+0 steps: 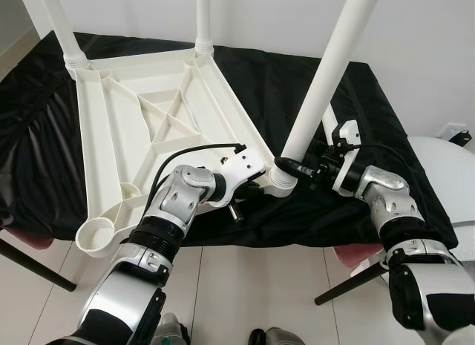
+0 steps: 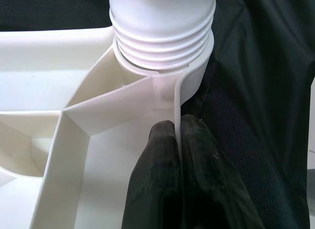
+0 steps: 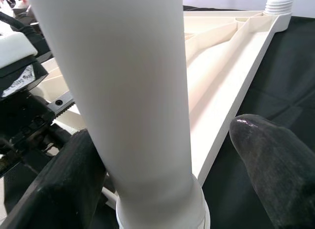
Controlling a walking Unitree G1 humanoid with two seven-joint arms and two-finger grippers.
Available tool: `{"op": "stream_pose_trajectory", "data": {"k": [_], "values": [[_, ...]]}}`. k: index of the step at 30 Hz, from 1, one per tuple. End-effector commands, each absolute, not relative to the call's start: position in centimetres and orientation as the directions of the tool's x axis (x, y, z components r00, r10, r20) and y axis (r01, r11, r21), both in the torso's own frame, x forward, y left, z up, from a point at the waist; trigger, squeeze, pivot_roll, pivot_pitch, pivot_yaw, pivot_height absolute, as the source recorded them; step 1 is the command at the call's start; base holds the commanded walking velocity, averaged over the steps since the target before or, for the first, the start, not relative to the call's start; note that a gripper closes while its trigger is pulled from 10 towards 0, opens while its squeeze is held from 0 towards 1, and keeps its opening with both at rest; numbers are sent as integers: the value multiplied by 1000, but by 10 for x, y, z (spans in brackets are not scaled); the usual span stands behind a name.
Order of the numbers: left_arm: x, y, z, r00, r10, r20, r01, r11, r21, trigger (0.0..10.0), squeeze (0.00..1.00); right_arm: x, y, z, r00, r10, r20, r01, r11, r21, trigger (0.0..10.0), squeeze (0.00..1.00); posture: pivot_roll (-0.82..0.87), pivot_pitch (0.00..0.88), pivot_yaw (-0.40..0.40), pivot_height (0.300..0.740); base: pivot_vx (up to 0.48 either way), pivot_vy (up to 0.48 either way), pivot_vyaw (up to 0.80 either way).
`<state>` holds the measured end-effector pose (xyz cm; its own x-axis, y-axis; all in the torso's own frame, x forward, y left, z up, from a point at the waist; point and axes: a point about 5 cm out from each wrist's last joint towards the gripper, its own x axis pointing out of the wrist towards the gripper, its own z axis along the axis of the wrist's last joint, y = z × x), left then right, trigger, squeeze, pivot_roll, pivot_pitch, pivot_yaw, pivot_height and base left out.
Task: Building children table
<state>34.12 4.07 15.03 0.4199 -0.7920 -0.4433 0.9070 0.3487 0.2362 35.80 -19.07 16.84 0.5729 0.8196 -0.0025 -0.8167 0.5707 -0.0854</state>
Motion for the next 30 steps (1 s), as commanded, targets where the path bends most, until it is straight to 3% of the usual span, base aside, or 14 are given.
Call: {"op": "stream_pose_trajectory", "data": {"k": [1, 9, 10, 11, 12, 13, 30], "values": [[346, 48, 148, 544, -742, -392, 839, 482, 253, 10000, 0, 358, -194, 169, 572, 820, 3, -817, 570, -85, 10000, 0, 14, 29, -47, 740, 0, 0, 0], [345, 47, 149, 540, -745, -393, 842, 477, 252, 10000, 0, 358, -186, 164, 516, 857, -22, -854, 512, -89, 10000, 0, 14, 45, -39, 740, 0, 0, 0], [345, 47, 149, 540, -745, -392, 842, 477, 252, 10000, 0, 358, -185, 164, 509, 860, -23, -859, 506, -84, 6549, 0, 15, 50, -39, 740, 0, 0, 0], [345, 47, 149, 540, -745, -392, 842, 477, 252, 10000, 0, 358, -185, 164, 509, 860, -23, -859, 506, -84, 6549, 0, 15, 50, -39, 740, 0, 0, 0], [345, 47, 149, 540, -745, -392, 842, 477, 252, 10000, 0, 358, -184, 163, 503, 864, -20, -862, 501, -80, 4667, 0, 15, 50, -39, 740, 0, 0, 0], [345, 47, 149, 541, -744, -391, 841, 479, 252, 10000, 0, 357, -181, 163, 488, 872, -15, -871, 486, -70, 0, 0, 16, 53, -39, 740, 0, 0, 0], [346, 48, 151, 545, -744, -387, 838, 485, 249, 10000, 0, 351, -173, 163, 471, 879, 75, -878, 476, -57, 0, 0, 4, 67, -46, 740, 0, 0, 0]]}}
